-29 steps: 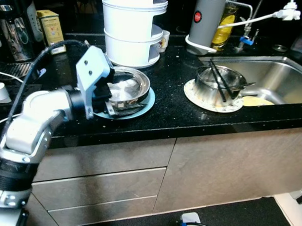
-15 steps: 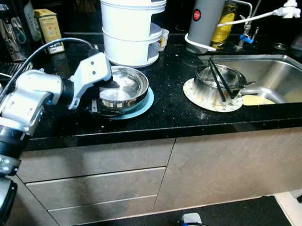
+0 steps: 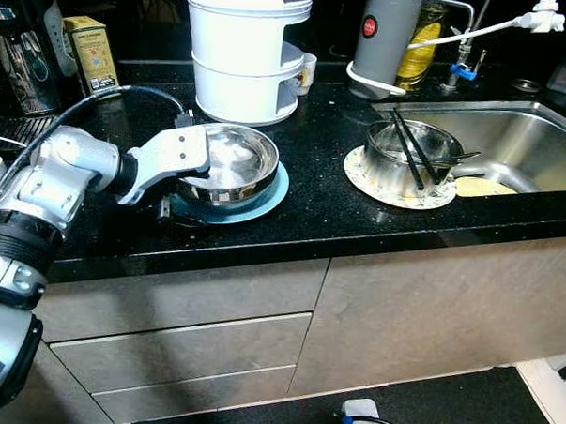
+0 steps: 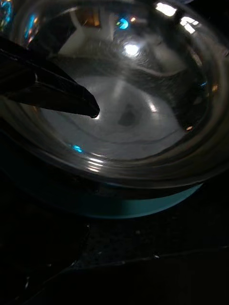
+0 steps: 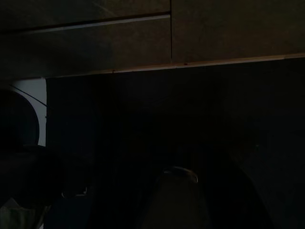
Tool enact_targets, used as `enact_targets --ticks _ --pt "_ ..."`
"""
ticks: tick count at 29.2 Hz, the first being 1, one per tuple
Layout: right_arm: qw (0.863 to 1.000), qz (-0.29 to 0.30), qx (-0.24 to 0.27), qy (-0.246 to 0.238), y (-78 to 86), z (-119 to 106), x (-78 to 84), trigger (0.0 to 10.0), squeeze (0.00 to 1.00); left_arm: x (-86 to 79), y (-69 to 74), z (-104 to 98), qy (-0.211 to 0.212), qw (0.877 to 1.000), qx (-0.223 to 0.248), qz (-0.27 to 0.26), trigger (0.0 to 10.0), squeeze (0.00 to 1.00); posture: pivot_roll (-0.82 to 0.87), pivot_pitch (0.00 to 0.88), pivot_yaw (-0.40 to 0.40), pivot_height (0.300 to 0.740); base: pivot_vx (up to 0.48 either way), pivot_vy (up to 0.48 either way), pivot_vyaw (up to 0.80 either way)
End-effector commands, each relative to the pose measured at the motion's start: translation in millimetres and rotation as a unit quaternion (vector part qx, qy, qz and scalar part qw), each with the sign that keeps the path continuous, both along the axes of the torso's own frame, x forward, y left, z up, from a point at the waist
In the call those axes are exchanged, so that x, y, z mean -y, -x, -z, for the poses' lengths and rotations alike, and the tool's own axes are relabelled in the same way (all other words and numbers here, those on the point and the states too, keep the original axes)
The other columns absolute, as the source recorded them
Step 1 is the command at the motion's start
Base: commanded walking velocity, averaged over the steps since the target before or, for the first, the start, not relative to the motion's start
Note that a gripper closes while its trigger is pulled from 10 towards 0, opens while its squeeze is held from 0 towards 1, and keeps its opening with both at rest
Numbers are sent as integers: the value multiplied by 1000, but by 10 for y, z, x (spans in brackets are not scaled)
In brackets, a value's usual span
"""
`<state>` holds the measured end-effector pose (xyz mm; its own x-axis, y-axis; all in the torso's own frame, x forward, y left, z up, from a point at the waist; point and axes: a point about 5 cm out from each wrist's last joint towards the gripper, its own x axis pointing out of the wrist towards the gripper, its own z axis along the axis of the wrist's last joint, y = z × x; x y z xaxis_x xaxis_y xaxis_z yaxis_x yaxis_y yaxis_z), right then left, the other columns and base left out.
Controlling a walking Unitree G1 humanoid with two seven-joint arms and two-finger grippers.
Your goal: Kitchen organization
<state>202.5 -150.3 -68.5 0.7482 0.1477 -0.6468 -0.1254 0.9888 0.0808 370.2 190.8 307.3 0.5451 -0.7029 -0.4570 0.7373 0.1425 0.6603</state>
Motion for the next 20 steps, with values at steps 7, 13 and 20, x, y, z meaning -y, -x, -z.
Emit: enact_targets --ticks 7,13,20 --pt "1000 11 -16 -5 74 48 -6 10000 0 38 -40 -18 -14 1000 -5 19 0 0 29 128 -7 740 0 0 0" --pt "1000 11 -16 -5 68 46 -13 10000 0 36 -48 -33 -16 999 -5 28 0 0 34 121 -8 740 0 0 0" --pt "1000 10 -16 -5 53 40 -19 10000 0 27 -51 -46 -18 999 -8 37 0 0 34 121 -8 740 0 0 0"
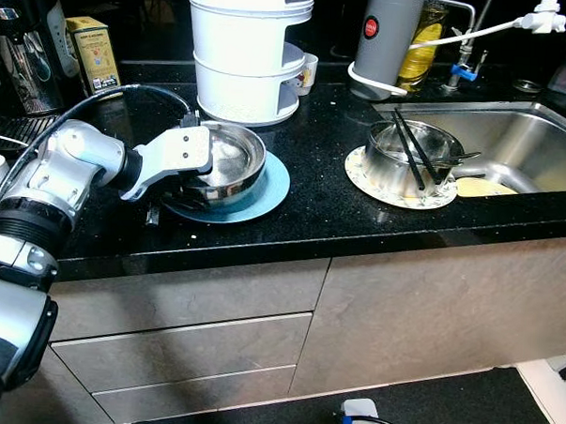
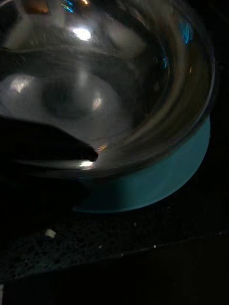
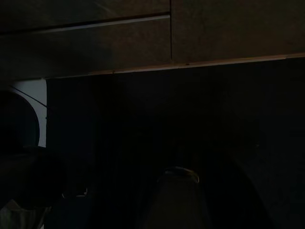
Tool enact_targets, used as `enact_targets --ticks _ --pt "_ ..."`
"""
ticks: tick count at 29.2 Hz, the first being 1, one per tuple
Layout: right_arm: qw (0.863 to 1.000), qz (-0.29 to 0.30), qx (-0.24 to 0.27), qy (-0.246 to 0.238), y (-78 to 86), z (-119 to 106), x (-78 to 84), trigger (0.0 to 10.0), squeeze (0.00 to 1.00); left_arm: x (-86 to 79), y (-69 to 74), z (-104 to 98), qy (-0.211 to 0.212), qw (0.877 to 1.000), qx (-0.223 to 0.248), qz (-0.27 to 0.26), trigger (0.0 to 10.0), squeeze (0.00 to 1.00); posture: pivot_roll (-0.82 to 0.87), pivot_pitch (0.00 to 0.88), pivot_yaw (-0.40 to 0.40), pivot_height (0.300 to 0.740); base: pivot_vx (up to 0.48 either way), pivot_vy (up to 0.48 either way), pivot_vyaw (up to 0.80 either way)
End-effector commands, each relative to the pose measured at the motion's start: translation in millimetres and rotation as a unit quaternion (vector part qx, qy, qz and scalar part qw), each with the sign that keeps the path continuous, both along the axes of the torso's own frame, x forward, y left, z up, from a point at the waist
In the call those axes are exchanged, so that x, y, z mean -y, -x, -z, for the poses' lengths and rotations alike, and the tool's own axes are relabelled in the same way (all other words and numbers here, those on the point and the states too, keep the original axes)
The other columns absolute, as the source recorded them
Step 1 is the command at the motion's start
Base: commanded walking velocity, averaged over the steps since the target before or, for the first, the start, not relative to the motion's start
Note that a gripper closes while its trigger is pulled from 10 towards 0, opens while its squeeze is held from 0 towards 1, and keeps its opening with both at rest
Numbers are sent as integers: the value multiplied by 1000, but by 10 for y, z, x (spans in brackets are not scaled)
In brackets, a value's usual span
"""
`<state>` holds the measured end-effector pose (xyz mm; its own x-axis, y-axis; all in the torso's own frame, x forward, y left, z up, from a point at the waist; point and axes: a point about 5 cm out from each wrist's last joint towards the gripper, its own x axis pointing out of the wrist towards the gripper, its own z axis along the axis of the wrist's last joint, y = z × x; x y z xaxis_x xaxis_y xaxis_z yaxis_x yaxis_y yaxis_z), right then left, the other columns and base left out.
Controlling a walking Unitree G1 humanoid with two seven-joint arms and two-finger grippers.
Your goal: Kitchen organization
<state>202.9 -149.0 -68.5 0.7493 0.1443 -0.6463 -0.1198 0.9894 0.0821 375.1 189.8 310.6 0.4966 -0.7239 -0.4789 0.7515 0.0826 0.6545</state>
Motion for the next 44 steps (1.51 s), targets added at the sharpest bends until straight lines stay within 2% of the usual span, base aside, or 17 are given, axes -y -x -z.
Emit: enact_targets --ticks 1,9,12,14,16,20,22,23,28,29,30,33,34,36,37,40,44 --pt "1000 7 -16 -4 57 41 -6 10000 0 17 -2 -16 -5 1000 -2 8 0 0 34 121 -8 740 0 0 0" --pt "1000 9 -17 -4 60 43 -1 10000 0 25 6 -58 3 1000 11 19 0 0 34 121 -8 740 0 0 0" --pt "1000 11 -17 -4 63 44 2 10000 0 56 59 -179 30 999 22 39 0 0 29 121 -2 740 0 0 0" --pt "1000 14 -17 -4 70 47 13 10000 0 145 241 -429 80 992 24 94 0 0 25 124 2 740 0 0 0" --pt "1000 15 -17 -4 73 48 17 10000 0 166 298 -474 85 990 20 107 0 0 25 125 1 740 0 0 0" --pt "1000 15 -19 -3 93 57 32 10000 0 333 809 -680 142 967 -41 208 0 0 28 129 -5 740 0 0 0" --pt "1000 15 -19 -3 93 57 32 10000 0 333 809 -680 142 967 -41 208 0 0 28 129 -5 740 0 0 0" --pt "1000 14 -19 -3 94 58 30 10000 0 350 951 -614 132 962 -76 228 0 0 30 132 -7 740 0 0 0" --pt "1000 13 -19 -3 92 57 27 10000 0 353 1000 -566 124 960 -91 232 0 0 30 132 -7 740 0 0 0" --pt "1000 12 -19 -3 85 55 20 10000 0 347 1104 -393 103 957 -138 234 0 0 35 133 -10 740 0 0 0" --pt "1000 12 -19 -3 85 55 20 10000 0 347 1104 -393 103 957 -138 234 0 0 35 133 -10 740 0 0 0" --pt "1000 9 -19 -4 71 49 10 10000 0 350 1356 -38 65 939 -238 240 0 0 36 137 -13 740 0 0 0" --pt "1000 9 -19 -4 71 49 10 10000 0 350 1356 -38 65 939 -238 240 0 0 36 137 -13 740 0 0 0" --pt "1000 8 -19 -3 73 50 14 10000 0 384 1495 42 70 925 -281 245 0 0 38 139 -15 740 0 0 0" --pt "1000 8 -19 -3 73 50 14 10000 0 384 1495 42 70 925 -281 245 0 0 38 139 -15 740 0 0 0" --pt "1000 7 -19 -2 81 53 22 10000 0 441 1669 183 58 908 -333 248 0 0 35 141 -14 740 0 0 0" --pt "1000 8 -20 -2 87 55 26 10000 0 458 1736 293 39 908 -345 236 0 0 35 144 -13 740 0 0 0"
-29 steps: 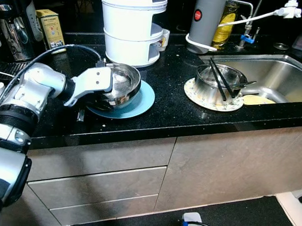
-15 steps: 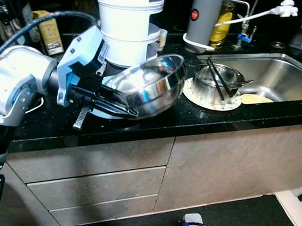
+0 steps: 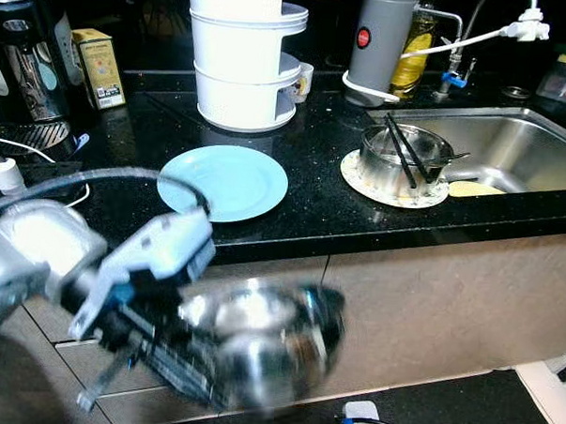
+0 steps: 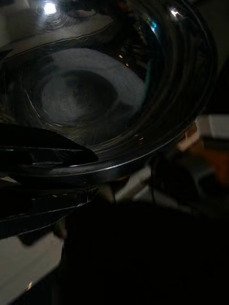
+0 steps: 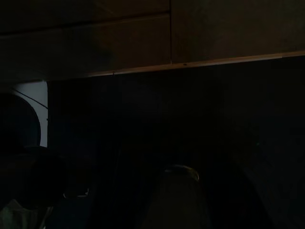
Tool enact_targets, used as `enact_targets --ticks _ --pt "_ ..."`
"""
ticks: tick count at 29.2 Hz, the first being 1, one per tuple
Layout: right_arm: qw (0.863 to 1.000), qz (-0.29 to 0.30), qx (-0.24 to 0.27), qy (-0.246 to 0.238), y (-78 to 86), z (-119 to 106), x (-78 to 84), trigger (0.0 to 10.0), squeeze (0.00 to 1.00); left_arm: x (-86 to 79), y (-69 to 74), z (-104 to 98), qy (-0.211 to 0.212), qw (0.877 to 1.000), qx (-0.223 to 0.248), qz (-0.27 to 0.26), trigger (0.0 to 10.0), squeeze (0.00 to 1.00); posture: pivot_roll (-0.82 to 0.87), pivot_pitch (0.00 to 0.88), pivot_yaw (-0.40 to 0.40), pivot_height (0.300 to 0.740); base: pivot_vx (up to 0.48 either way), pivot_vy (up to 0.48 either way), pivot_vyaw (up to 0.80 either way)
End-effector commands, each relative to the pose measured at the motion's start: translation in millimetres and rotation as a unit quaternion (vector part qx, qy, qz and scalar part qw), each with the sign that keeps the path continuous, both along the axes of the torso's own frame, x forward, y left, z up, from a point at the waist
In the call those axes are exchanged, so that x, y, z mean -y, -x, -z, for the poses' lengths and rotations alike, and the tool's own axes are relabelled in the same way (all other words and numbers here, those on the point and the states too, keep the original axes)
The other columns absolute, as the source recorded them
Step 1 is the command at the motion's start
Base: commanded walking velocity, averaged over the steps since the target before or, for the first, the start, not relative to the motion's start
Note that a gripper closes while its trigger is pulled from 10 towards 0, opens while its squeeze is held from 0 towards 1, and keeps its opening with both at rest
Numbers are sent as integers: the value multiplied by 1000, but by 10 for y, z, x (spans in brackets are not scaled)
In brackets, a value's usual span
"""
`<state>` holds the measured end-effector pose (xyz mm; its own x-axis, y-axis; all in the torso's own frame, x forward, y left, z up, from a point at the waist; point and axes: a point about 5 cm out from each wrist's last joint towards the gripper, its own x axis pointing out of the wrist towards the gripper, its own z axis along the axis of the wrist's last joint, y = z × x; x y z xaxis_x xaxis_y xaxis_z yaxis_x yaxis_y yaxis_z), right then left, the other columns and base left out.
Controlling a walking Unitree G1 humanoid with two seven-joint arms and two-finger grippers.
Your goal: Kitchen organization
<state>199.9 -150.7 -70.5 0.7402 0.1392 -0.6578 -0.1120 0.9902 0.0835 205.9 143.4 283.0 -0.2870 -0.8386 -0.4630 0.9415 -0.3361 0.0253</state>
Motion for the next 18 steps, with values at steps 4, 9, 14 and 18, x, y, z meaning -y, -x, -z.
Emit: enact_targets --ticks 4,9,14,18 --pt "1000 5 -13 -2 59 36 11 10000 0 -22 15 352 -99 994 28 -43 0 0 35 144 -13 740 0 0 0" --pt "1000 4 -14 -3 74 44 5 10000 0 -20 -60 784 -191 974 72 -99 0 0 39 150 -12 740 0 0 0" --pt "1000 4 -17 -3 84 50 5 10000 0 83 4 1216 -231 964 45 -120 0 0 35 152 -6 740 0 0 0" --pt "1000 5 -17 -3 86 51 6 10000 0 115 19 1393 -248 958 45 -133 0 0 31 151 -5 740 0 0 0"
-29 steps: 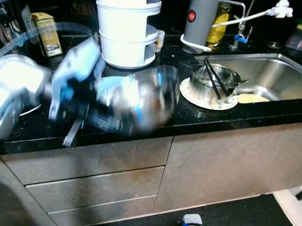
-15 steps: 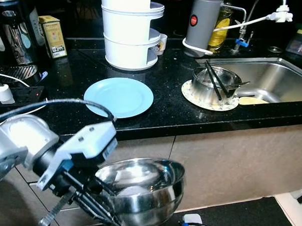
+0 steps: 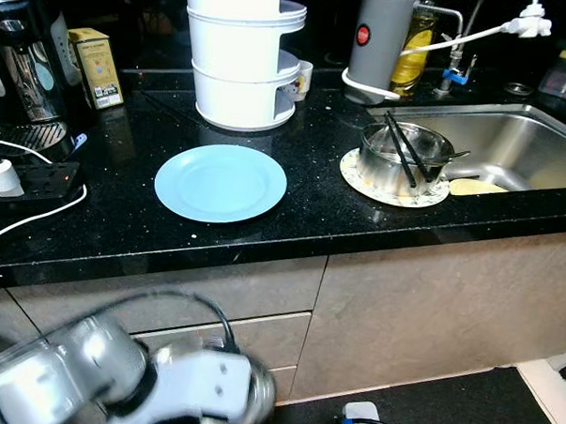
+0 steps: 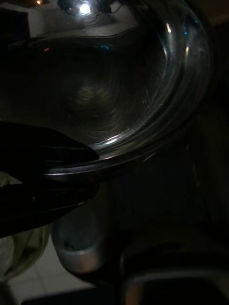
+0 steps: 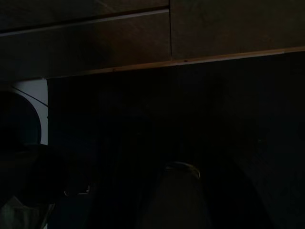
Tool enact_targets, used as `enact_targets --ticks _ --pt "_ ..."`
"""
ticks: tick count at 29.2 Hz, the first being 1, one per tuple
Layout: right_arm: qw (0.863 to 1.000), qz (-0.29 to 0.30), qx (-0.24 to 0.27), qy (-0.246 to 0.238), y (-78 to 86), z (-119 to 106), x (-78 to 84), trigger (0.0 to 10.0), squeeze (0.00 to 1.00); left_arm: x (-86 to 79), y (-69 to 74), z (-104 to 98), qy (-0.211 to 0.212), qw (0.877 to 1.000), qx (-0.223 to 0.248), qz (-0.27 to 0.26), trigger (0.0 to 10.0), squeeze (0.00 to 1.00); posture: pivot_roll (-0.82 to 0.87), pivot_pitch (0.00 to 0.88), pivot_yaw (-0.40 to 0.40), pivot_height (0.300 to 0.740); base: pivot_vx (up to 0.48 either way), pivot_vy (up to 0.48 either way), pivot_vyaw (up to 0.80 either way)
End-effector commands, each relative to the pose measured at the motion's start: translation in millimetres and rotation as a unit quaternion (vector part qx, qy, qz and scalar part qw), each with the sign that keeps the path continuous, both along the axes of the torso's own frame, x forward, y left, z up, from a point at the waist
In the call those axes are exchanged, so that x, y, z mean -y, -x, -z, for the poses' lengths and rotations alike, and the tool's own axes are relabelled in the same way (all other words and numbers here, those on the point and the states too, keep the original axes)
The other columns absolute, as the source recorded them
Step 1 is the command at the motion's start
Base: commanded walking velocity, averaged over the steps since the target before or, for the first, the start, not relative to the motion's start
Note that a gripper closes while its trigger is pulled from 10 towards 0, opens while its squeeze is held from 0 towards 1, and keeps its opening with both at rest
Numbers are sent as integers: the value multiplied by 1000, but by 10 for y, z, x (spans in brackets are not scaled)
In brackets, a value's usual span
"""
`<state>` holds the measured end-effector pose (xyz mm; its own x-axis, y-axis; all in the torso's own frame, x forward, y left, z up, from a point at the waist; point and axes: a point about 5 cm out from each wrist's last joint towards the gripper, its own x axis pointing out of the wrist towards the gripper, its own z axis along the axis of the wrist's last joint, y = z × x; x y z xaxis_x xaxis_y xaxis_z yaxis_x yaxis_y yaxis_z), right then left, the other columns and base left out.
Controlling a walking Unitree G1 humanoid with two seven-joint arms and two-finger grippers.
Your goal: Kitchen organization
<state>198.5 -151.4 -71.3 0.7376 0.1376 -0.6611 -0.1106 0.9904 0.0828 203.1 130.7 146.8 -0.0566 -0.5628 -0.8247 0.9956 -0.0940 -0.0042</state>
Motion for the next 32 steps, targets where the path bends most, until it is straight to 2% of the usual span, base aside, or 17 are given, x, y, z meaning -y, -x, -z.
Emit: enact_targets --ticks 1,2,4,7,8,11,12,14,15,18,22,25,26,27,30,31,32 --pt "1000 3 -16 -3 75 46 1 10000 0 42 6 184 -18 1000 7 -20 0 0 29 150 -5 740 0 0 0" --pt "1000 2 -17 -2 76 47 1 10000 0 70 13 285 -26 999 8 -31 0 0 29 150 -5 740 0 0 0" --pt "1000 1 -18 -2 76 48 0 10000 0 88 20 349 -32 999 10 -37 0 0 29 150 -5 740 0 0 0" --pt "1000 -6 -19 2 76 49 -4 10000 0 110 4 649 -68 995 35 -72 0 0 22 146 -4 740 0 0 0" --pt "1000 -6 -19 2 76 49 -4 10000 0 110 4 649 -68 995 35 -72 0 0 22 146 -4 740 0 0 0" --pt "999 -47 -10 14 44 27 -46 10000 0 56 -17 1025 -110 988 65 -90 0 0 13 141 -14 740 0 0 0" --pt "999 -47 -10 14 44 27 -46 10000 0 56 -17 1025 -110 988 65 -90 0 0 13 141 -14 740 0 0 0" --pt "996 -83 3 17 -3 -7 -96 10000 0 17 -3 1283 -119 985 78 -95 0 0 4 137 -29 740 0 0 0" --pt "996 -83 3 17 -3 -7 -96 10000 0 17 -3 1283 -119 985 78 -95 0 0 4 137 -29 740 0 0 0" --pt "989 -142 28 29 -134 -93 -160 10000 0 -99 55 1704 -147 980 99 -89 0 0 -6 141 -41 740 0 0 0" --pt "985 -164 30 36 -182 -119 -176 10000 0 -76 56 1797 -140 978 134 -76 0 0 -10 140 -44 740 0 0 0" --pt "985 -168 13 41 -219 -122 -168 10000 0 -37 24 1847 -126 973 172 -84 0 0 -15 141 -52 740 0 0 0" --pt "986 -161 4 38 -236 -122 -158 10000 0 -15 2 1857 -118 971 191 -83 0 0 -18 144 -56 740 0 0 0" --pt "991 -135 -9 23 -273 -131 -143 10000 0 26 -39 1856 -107 964 231 -71 0 0 -20 146 -60 740 0 0 0" --pt "993 -113 -14 5 -308 -146 -137 10000 12 56 -67 1849 -100 959 258 -60 0 0 -21 148 -63 740 0 0 0" --pt "995 -103 -15 -7 -326 -156 -142 10000 475 66 -82 1857 -96 956 272 -51 0 0 -21 148 -63 740 0 0 0" --pt "995 -95 -17 -20 -344 -167 -148 10000 733 82 -97 1855 -91 953 287 -40 0 0 -23 151 -68 740 0 0 0"
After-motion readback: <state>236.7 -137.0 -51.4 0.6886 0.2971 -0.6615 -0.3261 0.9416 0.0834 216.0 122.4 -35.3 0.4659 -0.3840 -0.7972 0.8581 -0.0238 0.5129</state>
